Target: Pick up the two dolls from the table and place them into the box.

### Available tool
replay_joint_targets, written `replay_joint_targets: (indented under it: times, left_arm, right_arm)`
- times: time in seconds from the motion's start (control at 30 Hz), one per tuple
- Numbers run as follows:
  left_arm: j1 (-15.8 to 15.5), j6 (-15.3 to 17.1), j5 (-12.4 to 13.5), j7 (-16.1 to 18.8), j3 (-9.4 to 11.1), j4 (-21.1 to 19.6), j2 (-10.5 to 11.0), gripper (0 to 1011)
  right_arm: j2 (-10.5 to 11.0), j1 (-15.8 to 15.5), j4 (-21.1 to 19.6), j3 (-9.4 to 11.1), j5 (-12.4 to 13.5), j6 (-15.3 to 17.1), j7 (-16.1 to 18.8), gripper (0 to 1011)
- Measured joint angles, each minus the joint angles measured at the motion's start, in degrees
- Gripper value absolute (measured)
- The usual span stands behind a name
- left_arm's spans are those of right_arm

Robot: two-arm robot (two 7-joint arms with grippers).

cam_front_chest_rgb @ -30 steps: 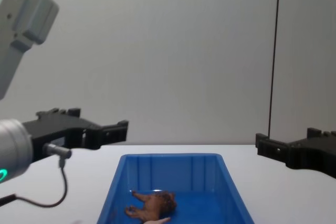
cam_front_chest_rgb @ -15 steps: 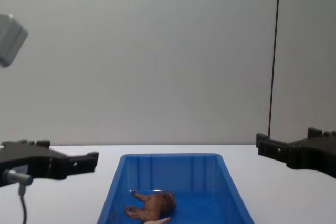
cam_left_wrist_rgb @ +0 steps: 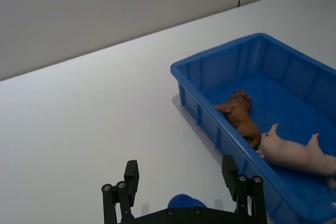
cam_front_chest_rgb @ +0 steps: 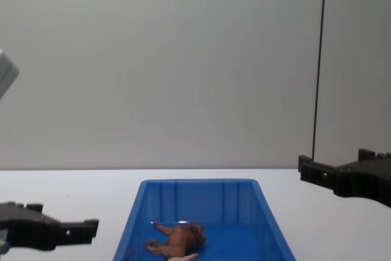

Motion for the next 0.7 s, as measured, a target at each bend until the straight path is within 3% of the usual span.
replay_joint_targets:
  times: [0.5, 0.7]
  left_arm:
    - [0.95, 3.16, -0.36, -3.04, 0.09, 1.32, 0.63, 996]
    - [0.86, 4.35, 0.21, -3.63, 0.29, 2.29, 0.31, 860]
  right_arm:
    - [0.0, 0.0, 0.0, 0.0, 0.0, 0.0, 0.01, 1001]
    - [0.0, 0.0, 0.0, 0.0, 0.0, 0.0, 0.01, 1001]
